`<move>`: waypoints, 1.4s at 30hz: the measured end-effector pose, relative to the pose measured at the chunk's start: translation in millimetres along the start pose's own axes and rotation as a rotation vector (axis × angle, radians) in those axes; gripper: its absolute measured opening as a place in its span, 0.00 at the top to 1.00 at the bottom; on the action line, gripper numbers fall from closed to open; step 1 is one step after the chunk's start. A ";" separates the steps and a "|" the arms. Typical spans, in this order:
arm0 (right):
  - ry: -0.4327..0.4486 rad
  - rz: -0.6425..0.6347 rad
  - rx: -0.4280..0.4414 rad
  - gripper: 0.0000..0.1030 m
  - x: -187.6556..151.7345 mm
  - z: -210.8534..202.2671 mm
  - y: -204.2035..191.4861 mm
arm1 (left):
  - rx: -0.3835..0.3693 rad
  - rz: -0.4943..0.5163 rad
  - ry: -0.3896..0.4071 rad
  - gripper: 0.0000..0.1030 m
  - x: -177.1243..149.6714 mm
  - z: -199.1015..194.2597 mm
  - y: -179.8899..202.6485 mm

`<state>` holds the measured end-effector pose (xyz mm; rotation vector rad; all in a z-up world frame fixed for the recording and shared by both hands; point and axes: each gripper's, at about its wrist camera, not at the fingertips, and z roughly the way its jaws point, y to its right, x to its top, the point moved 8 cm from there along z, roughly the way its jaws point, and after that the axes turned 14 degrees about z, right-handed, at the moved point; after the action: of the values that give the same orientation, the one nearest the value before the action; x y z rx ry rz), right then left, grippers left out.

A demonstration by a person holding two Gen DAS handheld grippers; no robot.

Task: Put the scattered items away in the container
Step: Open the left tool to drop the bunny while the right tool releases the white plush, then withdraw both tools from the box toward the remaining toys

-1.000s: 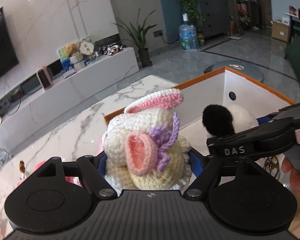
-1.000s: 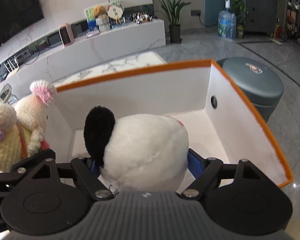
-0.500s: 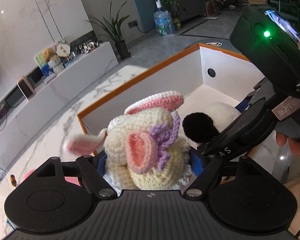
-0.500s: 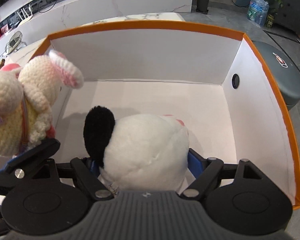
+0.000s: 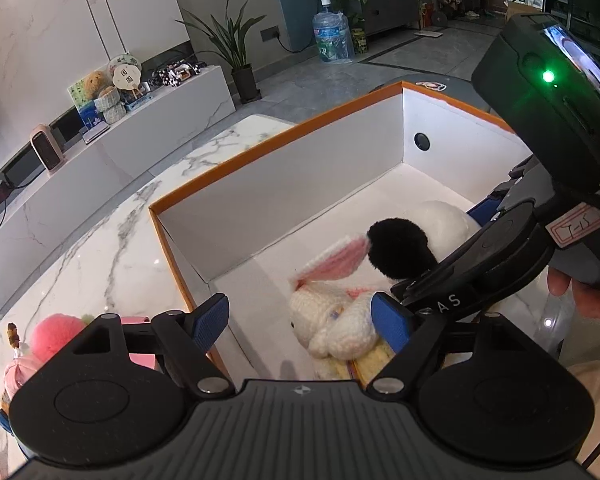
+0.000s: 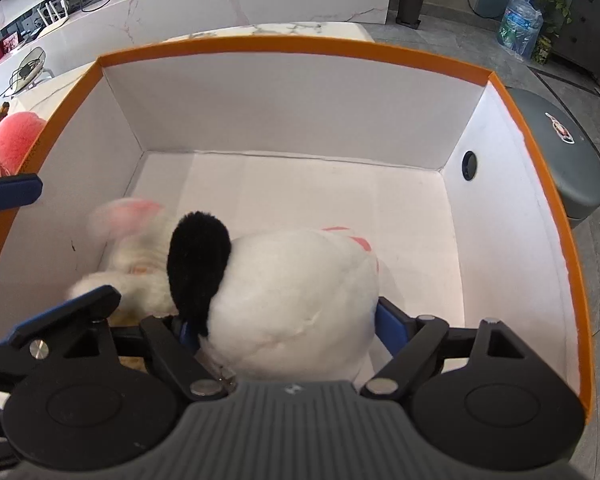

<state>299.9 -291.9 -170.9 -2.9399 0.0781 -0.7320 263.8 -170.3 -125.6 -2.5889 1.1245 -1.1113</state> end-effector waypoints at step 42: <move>0.228 0.115 0.000 0.11 -40.5 -108.6 -31.8 | 0.116 -0.168 0.147 0.10 -20.0 -105.0 -28.6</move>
<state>213.9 -267.6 -90.6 -2.8100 0.2636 -1.0442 201.8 -117.5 -50.6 -2.5854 0.8512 -1.3790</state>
